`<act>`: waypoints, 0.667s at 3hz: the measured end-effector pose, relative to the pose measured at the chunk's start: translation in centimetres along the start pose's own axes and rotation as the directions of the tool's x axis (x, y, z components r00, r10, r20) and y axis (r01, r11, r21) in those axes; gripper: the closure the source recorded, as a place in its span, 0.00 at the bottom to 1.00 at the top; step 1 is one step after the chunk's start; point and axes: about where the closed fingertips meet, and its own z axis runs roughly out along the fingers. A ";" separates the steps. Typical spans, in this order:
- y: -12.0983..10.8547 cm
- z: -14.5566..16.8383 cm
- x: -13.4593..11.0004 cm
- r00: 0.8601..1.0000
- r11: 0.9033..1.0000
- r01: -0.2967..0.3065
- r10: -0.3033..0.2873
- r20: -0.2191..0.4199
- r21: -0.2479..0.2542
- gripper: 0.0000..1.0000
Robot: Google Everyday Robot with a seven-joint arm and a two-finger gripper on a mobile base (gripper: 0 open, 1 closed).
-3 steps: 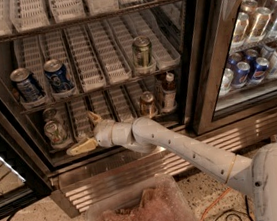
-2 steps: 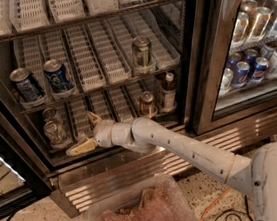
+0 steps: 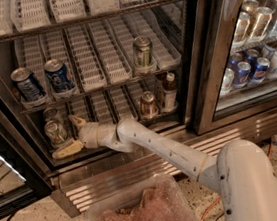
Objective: Pick 7up can from bottom shelf of fridge
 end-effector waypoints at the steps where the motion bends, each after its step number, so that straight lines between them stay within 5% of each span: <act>1: 0.3 2.5 0.7 1.000 0.999 -0.014 0.015 0.026 -0.048 0.00; 2: 0.5 4.0 1.3 0.999 0.997 -0.022 0.025 0.037 -0.075 0.00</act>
Offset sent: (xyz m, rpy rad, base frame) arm 0.0074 0.0521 -0.0185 0.0548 0.0207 0.0980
